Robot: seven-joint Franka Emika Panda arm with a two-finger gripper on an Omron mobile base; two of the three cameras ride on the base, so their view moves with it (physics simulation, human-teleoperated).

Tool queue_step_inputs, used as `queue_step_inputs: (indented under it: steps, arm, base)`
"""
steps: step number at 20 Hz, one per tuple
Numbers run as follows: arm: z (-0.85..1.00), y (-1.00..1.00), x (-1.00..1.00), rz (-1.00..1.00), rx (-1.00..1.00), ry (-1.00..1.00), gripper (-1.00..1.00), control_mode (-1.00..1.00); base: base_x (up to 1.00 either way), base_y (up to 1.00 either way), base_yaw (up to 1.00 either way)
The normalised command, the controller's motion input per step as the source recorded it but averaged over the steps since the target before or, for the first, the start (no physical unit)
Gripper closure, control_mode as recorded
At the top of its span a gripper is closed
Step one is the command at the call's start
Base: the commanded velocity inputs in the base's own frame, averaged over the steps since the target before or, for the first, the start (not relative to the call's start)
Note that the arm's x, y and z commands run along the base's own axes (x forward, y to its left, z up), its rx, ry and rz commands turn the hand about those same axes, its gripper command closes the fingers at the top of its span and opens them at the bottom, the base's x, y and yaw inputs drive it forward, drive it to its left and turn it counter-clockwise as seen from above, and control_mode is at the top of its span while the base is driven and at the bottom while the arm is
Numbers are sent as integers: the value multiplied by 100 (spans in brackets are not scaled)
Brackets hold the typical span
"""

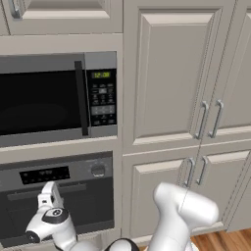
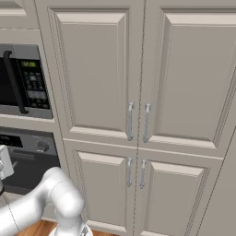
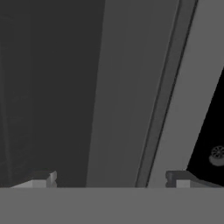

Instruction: Take the fish from the oven and place it on the plate on the counter.

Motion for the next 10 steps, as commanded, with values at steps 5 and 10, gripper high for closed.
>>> queue_step_inputs:
  steps: [5,10]
  arm:
    - [-23,4,37,-1,0,-5,-100,-100]
    - [-22,0,38,0,0,-4,-100,-100]
  base:
    - [0,0,0]
    - [0,0,0]
